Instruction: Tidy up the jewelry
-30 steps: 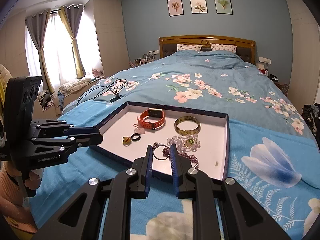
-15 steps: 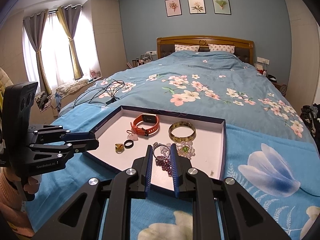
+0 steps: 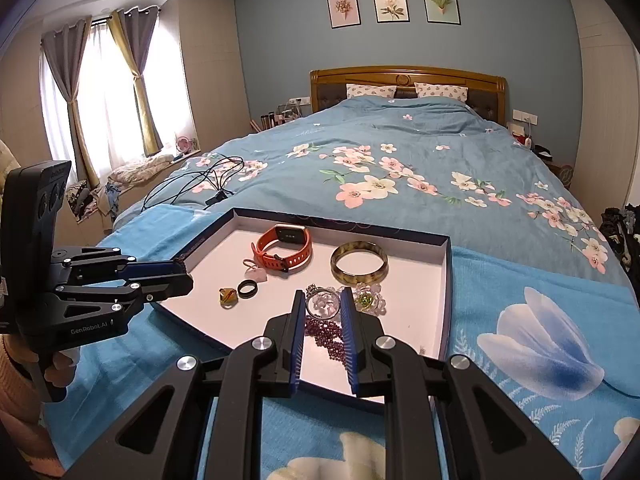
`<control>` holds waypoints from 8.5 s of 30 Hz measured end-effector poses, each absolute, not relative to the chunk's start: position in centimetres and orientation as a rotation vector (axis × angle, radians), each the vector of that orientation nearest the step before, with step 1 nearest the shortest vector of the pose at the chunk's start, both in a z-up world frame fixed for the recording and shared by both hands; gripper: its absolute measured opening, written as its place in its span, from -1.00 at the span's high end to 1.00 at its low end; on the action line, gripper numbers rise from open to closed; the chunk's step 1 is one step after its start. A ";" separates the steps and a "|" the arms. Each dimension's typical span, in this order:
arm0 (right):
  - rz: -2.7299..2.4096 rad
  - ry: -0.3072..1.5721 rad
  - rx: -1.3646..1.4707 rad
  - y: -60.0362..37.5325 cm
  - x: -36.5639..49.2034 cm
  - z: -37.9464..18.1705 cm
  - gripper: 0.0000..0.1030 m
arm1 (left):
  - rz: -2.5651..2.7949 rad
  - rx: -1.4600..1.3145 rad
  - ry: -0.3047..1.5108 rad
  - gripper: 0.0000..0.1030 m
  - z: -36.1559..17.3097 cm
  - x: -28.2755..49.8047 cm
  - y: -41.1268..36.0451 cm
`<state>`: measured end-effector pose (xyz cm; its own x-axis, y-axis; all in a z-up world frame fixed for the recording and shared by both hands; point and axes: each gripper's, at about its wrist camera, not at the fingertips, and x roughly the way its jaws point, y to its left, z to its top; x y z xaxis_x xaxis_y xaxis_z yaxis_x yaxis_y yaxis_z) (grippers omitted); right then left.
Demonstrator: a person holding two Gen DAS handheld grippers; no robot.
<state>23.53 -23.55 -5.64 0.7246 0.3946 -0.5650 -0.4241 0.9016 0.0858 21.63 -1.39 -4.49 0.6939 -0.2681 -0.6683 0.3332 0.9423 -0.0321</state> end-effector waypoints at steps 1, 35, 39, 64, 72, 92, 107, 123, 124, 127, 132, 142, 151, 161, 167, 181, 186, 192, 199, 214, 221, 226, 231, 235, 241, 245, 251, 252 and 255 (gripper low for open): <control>0.452 0.614 -0.050 -23.5 23.7 -5.7 0.70 | -0.337 0.094 0.731 0.58 -4.5 21.6 -1.4; 0.446 0.647 -0.053 -23.6 25.9 -7.3 0.70 | -0.319 0.104 0.760 0.58 -5.5 23.4 -1.7; 0.443 0.656 -0.053 -23.7 26.0 -7.5 0.70 | -0.316 0.106 0.762 0.58 -5.6 23.6 -1.8; 0.421 0.711 -0.058 -23.3 27.6 -8.1 0.69 | -0.297 0.114 0.806 0.58 -6.9 25.2 -2.1; 0.418 0.720 -0.061 -23.2 27.9 -8.3 0.69 | -0.291 0.111 0.818 0.58 -7.3 25.6 -2.2; 0.413 0.759 -0.084 -22.5 28.9 -9.1 0.69 | -0.280 0.110 0.841 0.58 -8.2 26.1 -2.5; 0.404 0.768 -0.093 -22.2 29.3 -9.2 0.69 | -0.278 0.112 0.841 0.58 -8.3 26.1 -2.5; 0.397 0.773 -0.089 -22.2 29.5 -9.6 0.69 | -0.276 0.110 0.835 0.52 -8.5 25.9 -2.0; 0.397 0.772 -0.088 -22.2 29.4 -9.6 0.68 | -0.276 0.110 0.833 0.48 -8.5 25.9 -1.9; 0.397 0.766 -0.084 -22.3 29.4 -9.5 0.62 | -0.270 0.111 0.824 0.42 -8.2 25.5 -1.8; 0.399 0.750 -0.070 -22.6 28.8 -9.2 0.43 | -0.260 0.108 0.803 0.11 -7.6 24.9 -2.0; 0.386 0.697 -0.026 -23.4 26.3 -7.9 -0.03 | -0.230 0.067 0.746 -0.52 -6.0 22.8 -0.7; 0.363 0.621 0.005 -24.0 23.2 -6.8 -0.59 | -0.180 0.077 0.644 -0.89 -4.5 18.9 0.0; 0.337 0.521 -0.047 -23.3 19.2 -6.3 -0.85 | -0.131 0.074 0.536 -0.89 -2.6 14.9 0.5; 0.321 0.480 -0.052 -23.3 17.1 -6.0 -0.86 | -0.101 0.061 0.487 -0.89 -2.0 12.9 1.0; 0.288 0.412 -0.046 -22.9 13.0 -6.0 -0.86 | -0.056 0.014 0.323 -0.89 -0.3 7.0 2.7; 0.292 0.401 -0.047 -22.6 12.2 -5.9 -0.86 | -0.042 0.018 0.304 -0.89 -0.4 5.4 2.2; 0.290 0.380 -0.049 -22.4 11.2 -5.8 -0.86 | -0.037 0.034 0.284 -0.89 -0.4 4.5 1.6; 0.290 0.375 -0.048 -22.4 11.1 -5.7 -0.86 | -0.035 0.038 0.264 -0.89 -0.2 3.8 1.4; 0.280 0.353 -0.044 -22.6 10.3 -5.3 -0.86 | -0.024 0.053 0.220 -0.89 0.3 2.4 0.9; 0.268 0.335 -0.043 -22.8 10.2 -5.1 -0.86 | -0.027 0.050 0.209 -0.89 0.3 2.0 1.1; 0.263 0.330 -0.038 -23.0 10.4 -5.0 -0.86 | -0.026 0.053 0.196 -0.89 0.3 1.9 1.1; 0.264 0.328 -0.034 -22.9 10.4 -5.0 -0.86 | -0.026 0.055 0.196 -0.89 0.2 1.9 1.0; 0.265 0.323 -0.032 -22.9 10.4 -5.1 -0.86 | -0.025 0.054 0.195 -0.89 0.2 1.9 1.0; 0.264 0.323 -0.033 -22.8 10.4 -5.1 -0.86 | -0.026 0.054 0.194 -0.89 0.3 1.9 1.0; 0.263 0.323 -0.029 -22.8 10.3 -5.1 -0.86 | -0.027 0.055 0.194 -0.89 0.3 1.9 0.9; 0.264 0.323 -0.028 -22.8 10.4 -5.1 -0.86 | -0.025 0.055 0.194 -0.89 0.3 1.8 1.0; 0.264 0.325 -0.029 -22.8 10.4 -5.1 -0.86 | -0.025 0.056 0.194 -0.89 0.3 1.8 1.0; 0.264 0.321 -0.029 -22.7 10.3 -5.1 -0.86 | -0.026 0.055 0.193 -0.89 0.3 1.9 0.9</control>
<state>10.34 -22.72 -5.07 0.9146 0.2522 -0.3159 -0.2613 0.9651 0.0139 1.87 0.94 0.30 0.9811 -0.0203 -0.1926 0.0309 0.9981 0.0524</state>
